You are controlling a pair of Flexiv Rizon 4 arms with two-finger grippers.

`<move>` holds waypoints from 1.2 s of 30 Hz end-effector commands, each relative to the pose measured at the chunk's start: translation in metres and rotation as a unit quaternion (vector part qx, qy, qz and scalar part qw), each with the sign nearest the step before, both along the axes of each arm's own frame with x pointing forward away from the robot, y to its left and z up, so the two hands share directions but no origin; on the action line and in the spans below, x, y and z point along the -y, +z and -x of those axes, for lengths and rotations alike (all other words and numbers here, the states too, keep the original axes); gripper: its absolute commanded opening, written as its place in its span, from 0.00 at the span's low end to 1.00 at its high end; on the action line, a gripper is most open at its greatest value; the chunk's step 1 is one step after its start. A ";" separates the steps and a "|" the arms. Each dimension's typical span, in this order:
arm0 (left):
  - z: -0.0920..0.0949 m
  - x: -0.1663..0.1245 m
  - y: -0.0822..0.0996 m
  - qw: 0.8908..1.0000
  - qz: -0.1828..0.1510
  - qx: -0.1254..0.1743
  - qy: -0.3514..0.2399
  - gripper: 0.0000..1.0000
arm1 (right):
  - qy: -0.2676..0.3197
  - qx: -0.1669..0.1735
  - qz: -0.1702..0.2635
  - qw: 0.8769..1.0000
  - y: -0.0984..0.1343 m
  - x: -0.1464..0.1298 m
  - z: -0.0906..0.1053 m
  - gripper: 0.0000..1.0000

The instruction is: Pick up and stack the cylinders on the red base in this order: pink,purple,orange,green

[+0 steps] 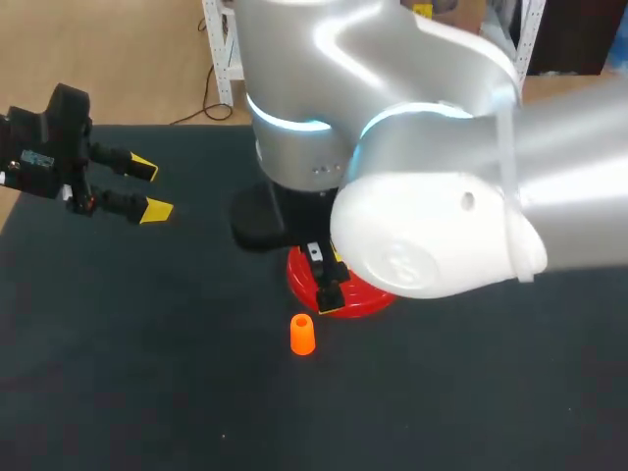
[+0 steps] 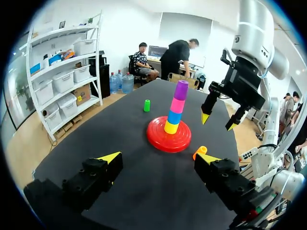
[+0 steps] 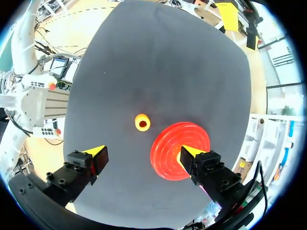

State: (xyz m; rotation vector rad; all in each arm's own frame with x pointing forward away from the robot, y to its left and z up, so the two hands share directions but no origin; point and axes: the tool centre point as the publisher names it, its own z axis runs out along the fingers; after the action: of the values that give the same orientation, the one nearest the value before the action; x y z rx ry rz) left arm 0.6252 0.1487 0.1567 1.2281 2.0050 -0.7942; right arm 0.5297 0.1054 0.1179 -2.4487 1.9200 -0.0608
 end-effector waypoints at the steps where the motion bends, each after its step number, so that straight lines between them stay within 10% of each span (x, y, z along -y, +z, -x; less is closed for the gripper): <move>1: 0.001 -0.001 -0.001 1.000 0.002 0.003 0.000 1.00 | -0.001 0.008 -0.004 1.000 -0.001 0.002 0.002 1.00; 36: 0.001 -0.001 -0.001 1.000 0.002 0.003 0.000 1.00 | 0.028 -0.051 0.016 0.998 -0.074 -0.020 0.016 1.00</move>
State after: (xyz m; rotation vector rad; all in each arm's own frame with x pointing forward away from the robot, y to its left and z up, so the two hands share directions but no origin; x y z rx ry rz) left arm 0.6252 0.1487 0.1567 1.2281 2.0050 -0.7942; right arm 0.5122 0.1230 0.0473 -2.5715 1.8991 0.0377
